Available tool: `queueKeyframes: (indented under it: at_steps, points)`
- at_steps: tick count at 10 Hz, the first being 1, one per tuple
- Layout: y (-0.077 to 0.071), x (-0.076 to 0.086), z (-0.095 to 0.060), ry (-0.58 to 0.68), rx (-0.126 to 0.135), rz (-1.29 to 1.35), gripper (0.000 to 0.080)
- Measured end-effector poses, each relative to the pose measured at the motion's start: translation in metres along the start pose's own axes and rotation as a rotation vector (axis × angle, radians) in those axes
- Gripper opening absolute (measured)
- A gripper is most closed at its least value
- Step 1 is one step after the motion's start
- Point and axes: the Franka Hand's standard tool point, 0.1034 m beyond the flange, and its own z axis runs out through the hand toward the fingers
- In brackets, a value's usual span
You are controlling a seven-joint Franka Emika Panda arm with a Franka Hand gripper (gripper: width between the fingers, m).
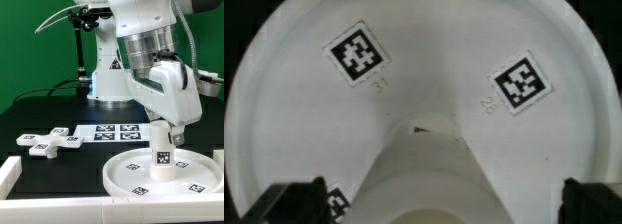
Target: Assemble round table
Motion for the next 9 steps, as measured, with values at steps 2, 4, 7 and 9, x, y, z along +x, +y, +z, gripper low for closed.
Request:
queueKeyframes:
  at_steps: [2,4,7,9]
  points:
    - [0.0001,0.0001,0.0000,0.000,0.000,-0.151,0.0649]
    - [-0.0022,0.0016,-0.0029,0.023,-0.028,-0.444,0.0649]
    - [-0.0081,0.0037,-0.0076,0.039,-0.041,-0.763,0.0649]
    - [-0.0078,0.0039,-0.0072,0.035,-0.046,-0.923,0.0649]
